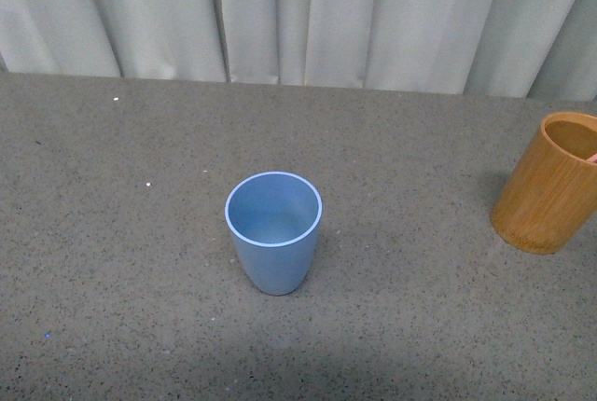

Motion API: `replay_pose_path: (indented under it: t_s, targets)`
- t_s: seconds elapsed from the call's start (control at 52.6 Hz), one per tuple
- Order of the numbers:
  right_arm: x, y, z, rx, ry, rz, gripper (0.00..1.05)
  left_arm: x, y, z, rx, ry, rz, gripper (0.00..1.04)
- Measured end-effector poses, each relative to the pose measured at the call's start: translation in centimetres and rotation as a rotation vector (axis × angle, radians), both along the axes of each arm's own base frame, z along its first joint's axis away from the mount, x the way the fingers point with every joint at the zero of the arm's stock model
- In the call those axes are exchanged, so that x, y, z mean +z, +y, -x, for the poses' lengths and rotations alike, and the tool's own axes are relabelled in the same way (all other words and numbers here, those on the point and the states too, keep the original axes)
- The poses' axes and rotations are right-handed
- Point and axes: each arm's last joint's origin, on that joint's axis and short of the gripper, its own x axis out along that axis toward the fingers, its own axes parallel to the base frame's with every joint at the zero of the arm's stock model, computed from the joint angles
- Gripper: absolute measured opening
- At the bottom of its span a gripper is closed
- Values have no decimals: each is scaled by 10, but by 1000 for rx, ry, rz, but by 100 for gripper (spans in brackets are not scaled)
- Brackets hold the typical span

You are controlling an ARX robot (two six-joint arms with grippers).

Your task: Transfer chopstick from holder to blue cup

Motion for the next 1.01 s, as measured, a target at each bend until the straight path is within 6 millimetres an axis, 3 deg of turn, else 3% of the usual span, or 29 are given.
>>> replay_pose_path:
  t_s: [0.152,0.361,0.76,1.008]
  targets:
    - [3,9,-22,53,18,0,95,0,0,0,0,0,0,98]
    - [7,19,-38,84,17,15,95,0,0,0,0,0,0,98]
    - [-6,23,-83,130,89,36,95,0,0,0,0,0,0,98]
    - [-8,38,-105,181,94,39,95,0,0,0,0,0,0,98]
